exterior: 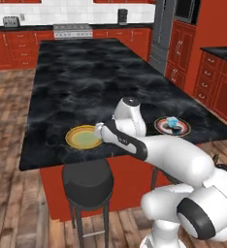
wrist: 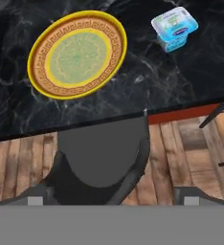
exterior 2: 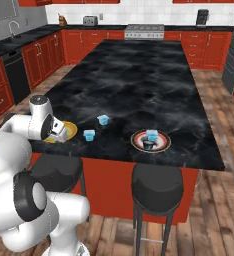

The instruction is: Place two yogurt containers on each plate.

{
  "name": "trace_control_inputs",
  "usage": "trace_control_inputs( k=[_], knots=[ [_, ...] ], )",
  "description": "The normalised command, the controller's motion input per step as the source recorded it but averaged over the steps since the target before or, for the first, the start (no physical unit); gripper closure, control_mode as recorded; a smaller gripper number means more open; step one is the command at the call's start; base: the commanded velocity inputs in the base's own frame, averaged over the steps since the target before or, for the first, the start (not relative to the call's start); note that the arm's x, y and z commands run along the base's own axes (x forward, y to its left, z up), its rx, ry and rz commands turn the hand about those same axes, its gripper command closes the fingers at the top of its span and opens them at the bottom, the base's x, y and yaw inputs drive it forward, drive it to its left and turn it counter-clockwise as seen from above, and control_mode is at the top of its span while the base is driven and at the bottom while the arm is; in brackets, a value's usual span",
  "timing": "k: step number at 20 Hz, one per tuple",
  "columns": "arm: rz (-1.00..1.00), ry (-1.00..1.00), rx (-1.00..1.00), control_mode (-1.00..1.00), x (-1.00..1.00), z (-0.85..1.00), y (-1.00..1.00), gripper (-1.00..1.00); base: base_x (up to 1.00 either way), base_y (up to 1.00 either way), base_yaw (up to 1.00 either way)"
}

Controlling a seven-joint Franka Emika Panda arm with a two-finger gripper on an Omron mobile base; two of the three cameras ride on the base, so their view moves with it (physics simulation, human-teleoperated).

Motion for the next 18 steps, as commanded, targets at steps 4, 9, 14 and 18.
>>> trace_control_inputs(
  k=[4, 9, 14, 18],
  knots=[
    [0.00, 0.00, 0.00, 1.00, 0.00, 0.00, 0.00, -1.00, 0.63, 0.02, -0.13],
    [0.00, 0.00, 0.00, 1.00, 0.00, 0.00, 0.00, -1.00, 0.33, 0.68, -0.16],
    [0.00, 0.00, 0.00, 1.00, 0.00, 0.00, 0.00, -1.00, 0.18, 0.30, -0.03],
    [0.00, 0.00, 0.00, 1.00, 0.00, 0.00, 0.00, -1.00, 0.80, -0.03, 0.00]
  ],
)
